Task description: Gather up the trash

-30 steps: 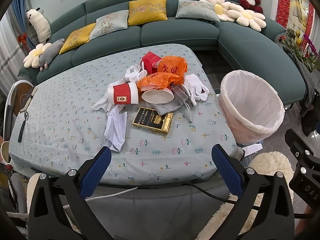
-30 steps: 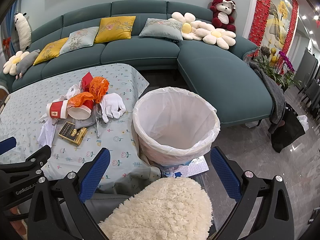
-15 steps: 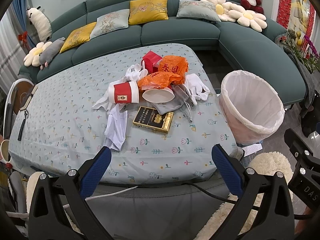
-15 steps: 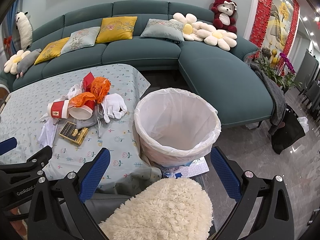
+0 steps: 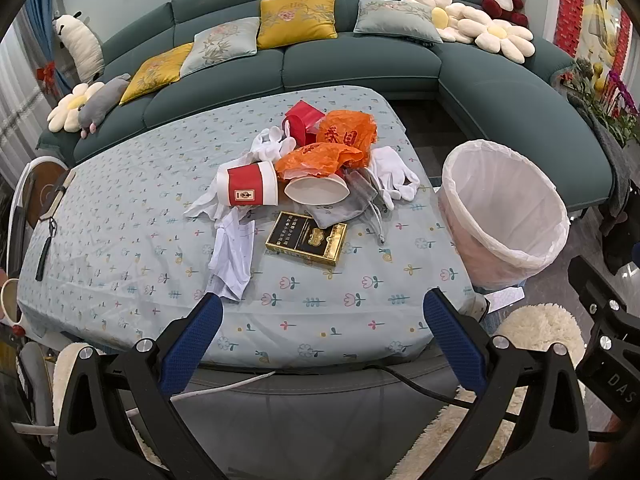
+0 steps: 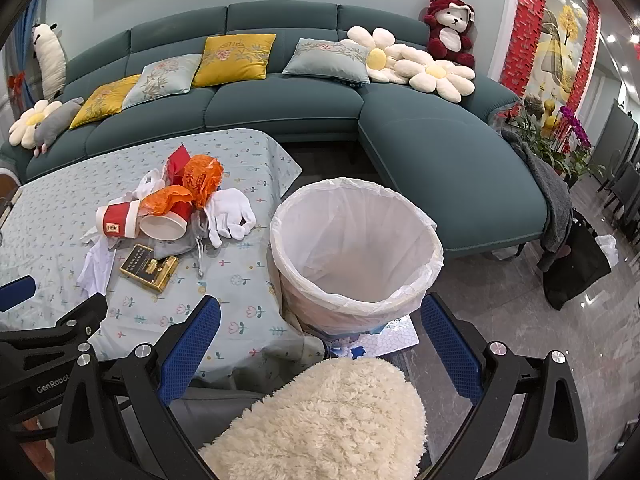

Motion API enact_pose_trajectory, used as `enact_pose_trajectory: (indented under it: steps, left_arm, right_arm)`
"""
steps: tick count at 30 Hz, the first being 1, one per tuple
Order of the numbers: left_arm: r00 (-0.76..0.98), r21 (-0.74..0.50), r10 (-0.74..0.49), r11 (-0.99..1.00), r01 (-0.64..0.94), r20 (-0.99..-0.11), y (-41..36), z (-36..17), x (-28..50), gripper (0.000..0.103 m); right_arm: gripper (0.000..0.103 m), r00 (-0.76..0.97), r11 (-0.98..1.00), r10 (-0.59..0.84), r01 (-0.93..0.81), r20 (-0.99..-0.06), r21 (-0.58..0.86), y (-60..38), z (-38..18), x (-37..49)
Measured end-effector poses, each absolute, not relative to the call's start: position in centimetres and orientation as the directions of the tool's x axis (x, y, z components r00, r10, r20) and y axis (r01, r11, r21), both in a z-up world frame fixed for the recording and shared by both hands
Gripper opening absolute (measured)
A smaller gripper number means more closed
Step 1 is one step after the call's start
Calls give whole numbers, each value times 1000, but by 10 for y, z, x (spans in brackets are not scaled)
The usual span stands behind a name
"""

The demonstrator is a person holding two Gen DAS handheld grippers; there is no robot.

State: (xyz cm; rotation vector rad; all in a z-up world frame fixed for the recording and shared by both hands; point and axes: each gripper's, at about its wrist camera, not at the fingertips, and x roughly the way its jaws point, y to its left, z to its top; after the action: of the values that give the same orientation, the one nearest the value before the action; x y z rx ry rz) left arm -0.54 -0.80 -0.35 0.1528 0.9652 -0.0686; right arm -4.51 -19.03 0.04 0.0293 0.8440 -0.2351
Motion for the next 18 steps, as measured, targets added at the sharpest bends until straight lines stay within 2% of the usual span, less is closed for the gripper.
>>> enact_pose_trajectory:
  steps: [18]
  left_arm:
    - [570,99,10,987,124,-822,-10,-3,-5,96]
  right_arm:
    - [96,641,974,-195,217,-743,-69,-188,1,-45]
